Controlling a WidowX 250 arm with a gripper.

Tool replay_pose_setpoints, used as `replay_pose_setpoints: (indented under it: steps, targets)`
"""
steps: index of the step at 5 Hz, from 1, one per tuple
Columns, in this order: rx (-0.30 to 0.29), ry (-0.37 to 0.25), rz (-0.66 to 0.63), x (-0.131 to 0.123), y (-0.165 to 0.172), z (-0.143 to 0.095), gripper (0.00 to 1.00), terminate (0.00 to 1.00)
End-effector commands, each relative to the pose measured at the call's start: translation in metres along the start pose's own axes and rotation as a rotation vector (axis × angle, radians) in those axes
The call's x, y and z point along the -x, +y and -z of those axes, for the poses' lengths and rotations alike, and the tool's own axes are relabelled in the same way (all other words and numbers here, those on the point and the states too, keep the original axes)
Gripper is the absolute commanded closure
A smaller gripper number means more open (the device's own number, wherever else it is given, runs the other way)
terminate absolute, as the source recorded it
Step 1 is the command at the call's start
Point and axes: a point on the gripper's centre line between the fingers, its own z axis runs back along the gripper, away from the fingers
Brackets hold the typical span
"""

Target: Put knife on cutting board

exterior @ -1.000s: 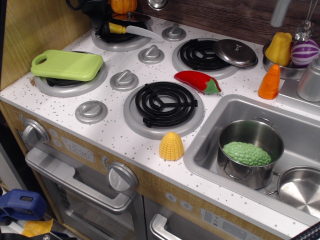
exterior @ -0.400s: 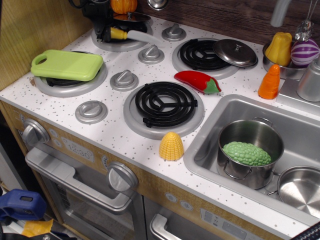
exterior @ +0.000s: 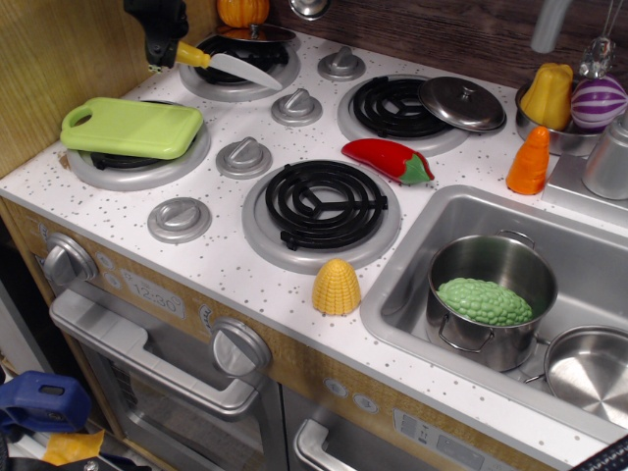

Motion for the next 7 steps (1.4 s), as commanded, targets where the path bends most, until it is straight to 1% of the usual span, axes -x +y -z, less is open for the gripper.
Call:
replay_pose_setpoints:
  steps: [1,3,4,5,6,7]
  targets:
    - [0.076,-0.043,-0.057,-0.032,-0.007,-0.041,1.00,0.00]
    - [0.071,-0.052,-0.118,-0.044,0.029,-0.051,1.00,0.00]
    - [0.082,-0.042,-0.134,-0.046,0.044,-0.045,1.00,0.00]
    - [0.125,-0.054,-0.141,-0.046,0.060,-0.034,1.00,0.00]
    - [0.149,-0.070,-0.138,-0.045,0.067,-0.030,1.00,0.00]
    - [0.176,-0.071,-0.128,-0.045,0.064,-0.024,1.00,1.00]
